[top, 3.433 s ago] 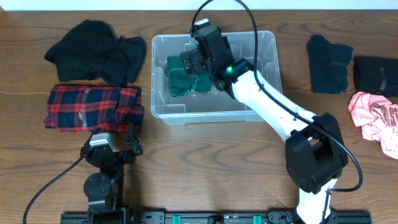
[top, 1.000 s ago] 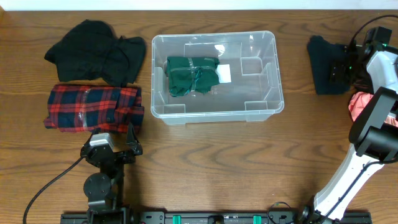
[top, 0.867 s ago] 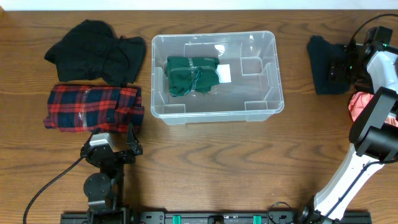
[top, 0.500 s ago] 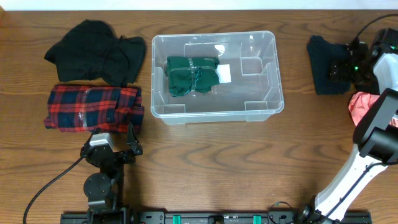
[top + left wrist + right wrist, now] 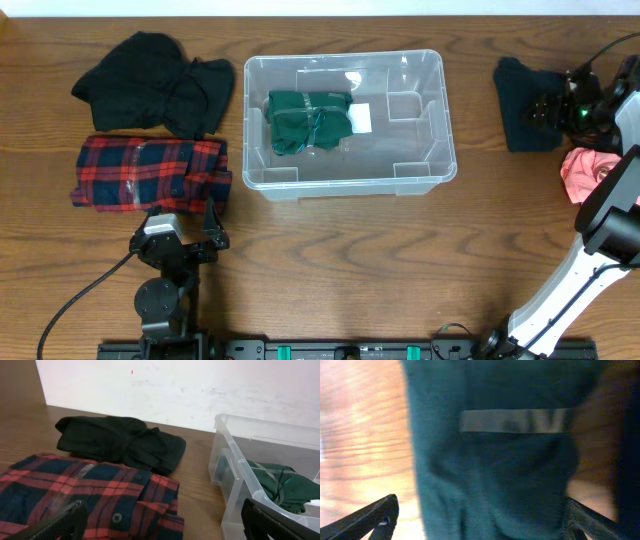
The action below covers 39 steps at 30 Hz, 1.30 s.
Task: Pack container
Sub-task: 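Move the right gripper to the folded navy garment at right, then grasp the navy garment with the right gripper and lift it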
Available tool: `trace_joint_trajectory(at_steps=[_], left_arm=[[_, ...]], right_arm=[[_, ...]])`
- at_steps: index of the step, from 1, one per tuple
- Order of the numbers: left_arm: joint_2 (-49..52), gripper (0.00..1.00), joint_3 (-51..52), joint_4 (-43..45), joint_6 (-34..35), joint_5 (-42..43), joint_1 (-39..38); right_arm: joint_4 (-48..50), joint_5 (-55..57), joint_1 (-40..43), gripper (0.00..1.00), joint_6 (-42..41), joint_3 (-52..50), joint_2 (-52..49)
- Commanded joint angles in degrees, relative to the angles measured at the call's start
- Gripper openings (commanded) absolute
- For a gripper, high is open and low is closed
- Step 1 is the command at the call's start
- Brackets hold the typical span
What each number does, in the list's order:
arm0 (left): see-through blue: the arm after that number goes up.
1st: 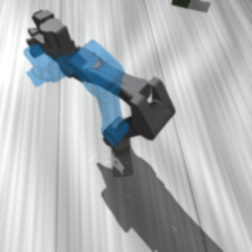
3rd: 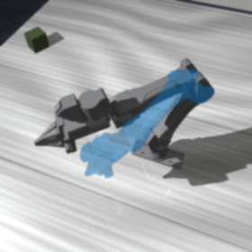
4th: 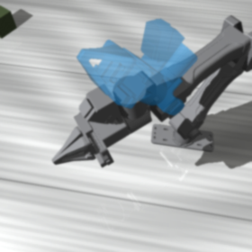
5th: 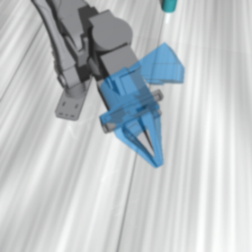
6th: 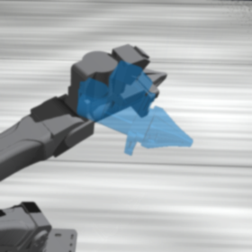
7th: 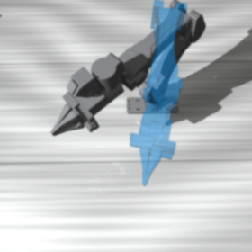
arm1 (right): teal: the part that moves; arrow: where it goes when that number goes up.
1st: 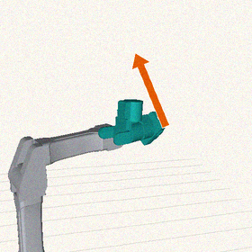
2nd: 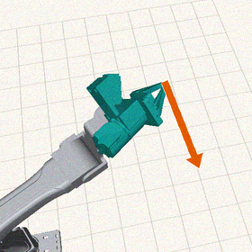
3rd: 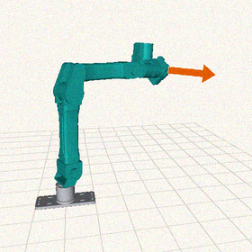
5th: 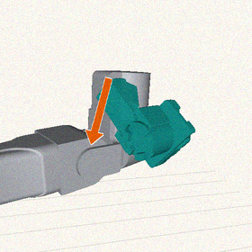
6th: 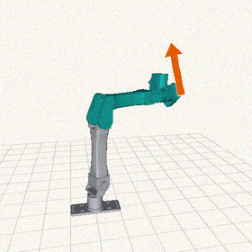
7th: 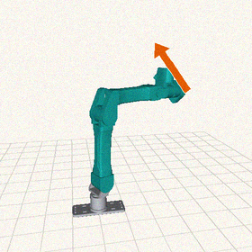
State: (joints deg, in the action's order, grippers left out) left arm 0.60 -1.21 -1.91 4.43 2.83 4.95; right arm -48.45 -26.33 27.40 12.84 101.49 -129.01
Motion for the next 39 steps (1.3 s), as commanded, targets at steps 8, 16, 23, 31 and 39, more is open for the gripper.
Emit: trace_joint_trajectory(at_steps=[8, 16, 23, 31, 39], left_arm=[[-0.3, 0.98, 1.0, -2.0, -0.3, -0.5, 0.3], [-0.3, 0.98, 1.0, -2.0, -0.3, -0.5, 0.3], [-0.3, 0.98, 1.0, -2.0, -0.3, -0.5, 0.3], [-0.3, 0.98, 1.0, -2.0, -0.3, -0.5, 0.3], [-0.3, 0.98, 1.0, -2.0, -0.3, -0.5, 0.3]], right_arm=[[-2.5, -7.3, -3.1, 0.99, -1.2, 0.0, -1.0], [-1.5, 0.1, -3.7, 0.99, -4.6, 0.1, -0.9], [0.1, 1.2, -3.4, 0.99, -6.8, 0.1, 1.7], [5.2, 9.7, -3.4, 0.99, -18.5, -0.1, 2.2], [10.2, 9.8, -4.1, 0.99, -23.2, -0.1, -0.6]])
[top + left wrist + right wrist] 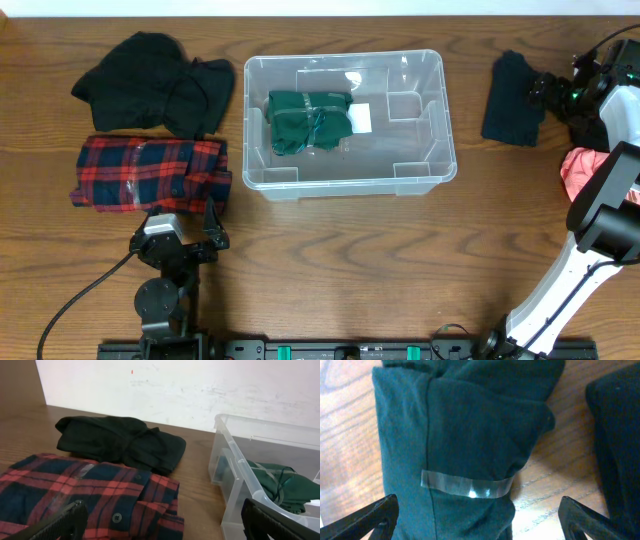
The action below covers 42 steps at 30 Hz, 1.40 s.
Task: Pack container
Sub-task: 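Grasp the navy garment with the right gripper and lift it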
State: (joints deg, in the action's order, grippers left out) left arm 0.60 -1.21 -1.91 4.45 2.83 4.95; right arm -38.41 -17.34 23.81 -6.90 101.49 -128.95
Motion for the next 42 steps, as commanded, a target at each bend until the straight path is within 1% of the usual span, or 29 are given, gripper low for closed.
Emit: trace_joint_trajectory(at_steps=[1, 5, 11, 12, 13, 14, 15, 17, 19, 23, 26, 33, 37, 39, 42], left_arm=[[-0.3, 0.98, 1.0, -2.0, -0.3, -0.5, 0.3], [-0.3, 0.98, 1.0, -2.0, -0.3, -0.5, 0.3], [-0.3, 0.98, 1.0, -2.0, -0.3, -0.5, 0.3], [-0.3, 0.98, 1.0, -2.0, -0.3, -0.5, 0.3], [-0.3, 0.98, 1.0, -2.0, -0.3, -0.5, 0.3], [-0.3, 0.98, 1.0, -2.0, -0.3, -0.5, 0.3], [-0.3, 0.98, 1.0, -2.0, -0.3, -0.5, 0.3], [-0.3, 0.98, 1.0, -2.0, -0.3, -0.5, 0.3], [-0.3, 0.98, 1.0, -2.0, -0.3, -0.5, 0.3], [-0.3, 0.98, 1.0, -2.0, -0.3, -0.5, 0.3], [-0.3, 0.98, 1.0, -2.0, -0.3, -0.5, 0.3], [-0.3, 0.98, 1.0, -2.0, -0.3, -0.5, 0.3], [-0.3, 0.98, 1.0, -2.0, -0.3, -0.5, 0.3], [-0.3, 0.98, 1.0, -2.0, -0.3, -0.5, 0.3], [-0.3, 0.98, 1.0, -2.0, -0.3, -0.5, 0.3]], right_arm=[[0.1, 0.8, -0.7, 0.99, -3.4, -0.1, -1.4], [-0.3, 0.9, -1.2, 0.92, -3.4, -0.1, -4.8], [-1.5, 0.9, -1.2, 0.72, -3.4, -0.1, -9.5], [-1.8, 0.9, -1.2, 0.66, -3.3, -0.1, -9.9], [-2.3, 0.9, -1.2, 0.58, -3.3, -0.1, -10.0], [-2.8, 0.9, -1.2, 0.45, -3.3, -0.1, -10.1], [-3.1, 0.9, -1.1, 0.35, -3.3, -0.1, -9.9], [-3.6, 0.8, -0.9, 0.21, -2.9, 0.0, -9.3], [-4.1, 0.9, -0.8, 0.14, -1.9, 0.0, -8.3], [-4.3, 0.9, -1.0, 0.06, -0.7, 0.0, -4.0], [-3.5, 0.7, -1.4, 0.02, -0.7, 0.1, 1.9], [-3.1, -2.7, -4.9, 0.01, 2.4, 0.1, 17.9], [-2.4, -2.9, -10.8, 0.01, 6.3, 0.1, 25.9], [-1.9, -3.2, -14.3, 0.01, 8.9, 0.1, 28.3], [-1.0, -6.1, -21.1, 0.01, 17.4, 0.1, 30.7]])
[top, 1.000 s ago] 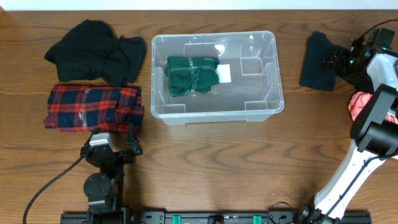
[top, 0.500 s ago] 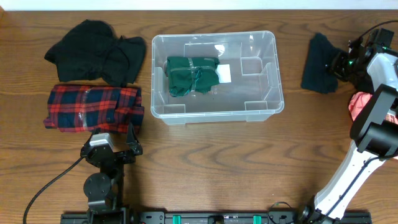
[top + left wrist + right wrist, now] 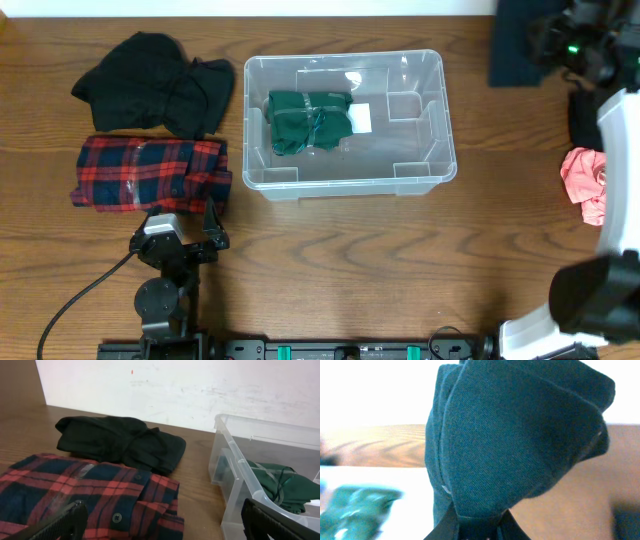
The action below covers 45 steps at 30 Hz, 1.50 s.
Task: Pack container
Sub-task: 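Grasp the navy garment with the right gripper and lift it, then lower the navy garment into the bin beside the green one, release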
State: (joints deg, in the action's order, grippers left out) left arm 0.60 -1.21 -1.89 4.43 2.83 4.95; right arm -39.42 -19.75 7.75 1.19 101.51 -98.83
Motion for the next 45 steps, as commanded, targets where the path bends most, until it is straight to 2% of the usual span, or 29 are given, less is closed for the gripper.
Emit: trace_joint_trajectory(at_steps=[1, 6, 10, 13, 19, 31, 45], left_arm=[[-0.3, 0.98, 1.0, -2.0, -0.3, -0.5, 0.3], [-0.3, 0.98, 1.0, -2.0, -0.3, -0.5, 0.3], [-0.3, 0.98, 1.0, -2.0, -0.3, -0.5, 0.3], [-0.3, 0.98, 1.0, -2.0, -0.3, -0.5, 0.3], [-0.3, 0.98, 1.0, -2.0, -0.3, -0.5, 0.3], [-0.3, 0.98, 1.0, -2.0, -0.3, -0.5, 0.3], [-0.3, 0.98, 1.0, -2.0, -0.3, -0.5, 0.3]], right_arm=[[-0.1, -4.6, -7.3, 0.01, 12.7, 0.1, 0.7], [-4.0, -9.5, -19.4, 0.01, 33.5, 0.0, -0.1], [-9.6, -8.5, -27.7, 0.01, 50.6, 0.0, -1.7], [-13.7, -8.4, -32.2, 0.01, 60.5, 0.0, -3.3], [-14.4, -4.6, -35.9, 0.01, 61.7, 0.0, -6.1], [-16.8, -4.7, -38.4, 0.01, 61.6, 0.0, -11.6], [-17.2, -6.7, -39.3, 0.01, 57.9, 0.0, -17.4]])
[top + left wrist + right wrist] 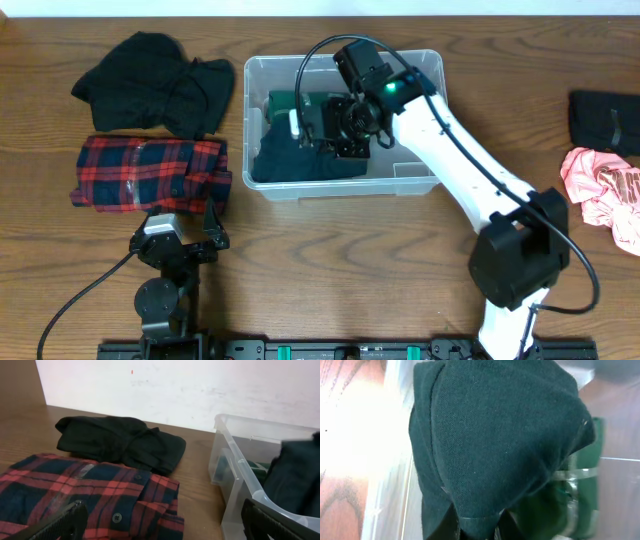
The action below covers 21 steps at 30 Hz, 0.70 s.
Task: Pack container
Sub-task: 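Lower the navy garment into the bin beside the green one, release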
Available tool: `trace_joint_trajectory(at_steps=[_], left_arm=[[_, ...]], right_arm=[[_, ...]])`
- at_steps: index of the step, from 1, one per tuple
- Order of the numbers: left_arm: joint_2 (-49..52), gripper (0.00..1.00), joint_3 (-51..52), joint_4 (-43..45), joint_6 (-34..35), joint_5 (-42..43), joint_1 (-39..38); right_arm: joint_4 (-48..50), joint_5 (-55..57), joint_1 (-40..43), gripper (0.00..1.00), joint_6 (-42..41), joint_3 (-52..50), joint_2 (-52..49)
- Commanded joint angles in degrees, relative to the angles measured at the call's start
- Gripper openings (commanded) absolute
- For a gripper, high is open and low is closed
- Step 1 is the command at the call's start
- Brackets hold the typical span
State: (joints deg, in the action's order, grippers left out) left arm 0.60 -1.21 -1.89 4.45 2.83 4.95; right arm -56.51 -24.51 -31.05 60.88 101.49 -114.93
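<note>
The clear plastic container stands mid-table with a folded green garment inside. My right gripper hangs over the container's left half, shut on a dark teal folded garment that droops onto the bin's floor at the front left. In the right wrist view the teal garment fills the frame above the pinching gripper, and the green garment lies beside it. My left gripper rests open near the front edge, and its wrist view shows the gripper holding nothing.
A red plaid shirt and a black garment lie left of the container. Another black garment and a pink one lie at the far right. The right arm stretches from the front right across the table.
My right gripper, then at the table's far back right with the teal garment lifted, is now over the container's left half with the garment reaching into it. The left arm is unchanged.
My right gripper was open over the teal garment lying on the table at the right. It was still open at the following moment, with the garment lying shifted and turned. Then it held the garment raised at the back right, and now holds it inside the container.
</note>
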Motion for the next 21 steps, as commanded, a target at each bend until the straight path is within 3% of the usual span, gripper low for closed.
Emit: trace_joint_trajectory(at_steps=[1, 8, 15, 18, 21], left_arm=[[-0.3, 0.98, 1.0, -2.0, -0.3, -0.5, 0.3], [-0.3, 0.98, 1.0, -2.0, -0.3, -0.5, 0.3], [-0.3, 0.98, 1.0, -2.0, -0.3, -0.5, 0.3], [-0.3, 0.98, 1.0, -2.0, -0.3, -0.5, 0.3], [-0.3, 0.98, 1.0, -2.0, -0.3, -0.5, 0.3]], right_arm=[[-0.2, -1.9, -0.5, 0.01, -1.8, 0.0, -1.5], [-0.7, -1.9, -0.5, 0.02, -3.7, 0.0, -2.5], [-0.8, -1.9, -0.5, 0.68, -3.9, 0.0, -2.5], [-0.8, -1.9, -0.5, 0.85, -5.5, 0.0, -2.5], [-0.6, -1.7, -0.5, 0.88, -6.0, 0.0, -2.5]])
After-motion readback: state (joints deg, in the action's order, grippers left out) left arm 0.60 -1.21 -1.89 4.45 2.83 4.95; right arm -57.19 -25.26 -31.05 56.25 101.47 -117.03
